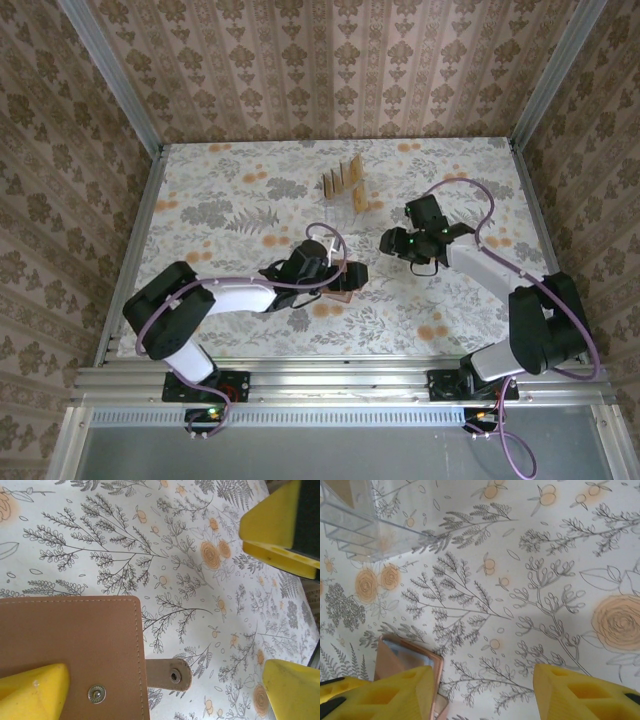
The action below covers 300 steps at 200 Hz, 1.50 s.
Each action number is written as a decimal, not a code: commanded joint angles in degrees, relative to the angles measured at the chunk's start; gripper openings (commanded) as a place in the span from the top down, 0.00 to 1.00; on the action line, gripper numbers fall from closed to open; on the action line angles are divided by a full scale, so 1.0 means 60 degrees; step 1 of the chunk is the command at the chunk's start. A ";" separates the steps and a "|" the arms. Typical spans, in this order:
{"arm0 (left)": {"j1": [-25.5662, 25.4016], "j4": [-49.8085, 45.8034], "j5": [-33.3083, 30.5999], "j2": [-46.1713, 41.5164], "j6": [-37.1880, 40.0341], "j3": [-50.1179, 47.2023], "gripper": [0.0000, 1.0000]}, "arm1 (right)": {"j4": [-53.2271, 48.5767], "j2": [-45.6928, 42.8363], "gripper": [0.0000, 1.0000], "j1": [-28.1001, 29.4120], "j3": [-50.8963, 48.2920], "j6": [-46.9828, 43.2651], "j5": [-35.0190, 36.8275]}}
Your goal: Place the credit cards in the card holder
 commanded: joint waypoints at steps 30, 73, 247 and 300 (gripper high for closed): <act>-0.0572 -0.1138 -0.1640 0.0315 -0.0281 0.0344 0.00 | -0.0669 -0.0702 0.43 0.0002 -0.0473 -0.0154 -0.0178; -0.1171 -0.2482 -0.3189 0.0419 -0.0788 0.0497 0.00 | -0.0845 -0.0766 0.43 0.0007 -0.0460 -0.0229 -0.0268; -0.1178 -0.3247 -0.3788 -0.0512 -0.1480 0.0849 0.00 | -0.0435 -0.1790 0.45 0.1223 -0.0998 0.0791 -0.0747; -0.0353 -0.3121 -0.3334 -0.1239 -0.1177 0.0394 0.00 | 0.0023 -0.1893 0.68 0.2845 -0.1137 0.1559 -0.0059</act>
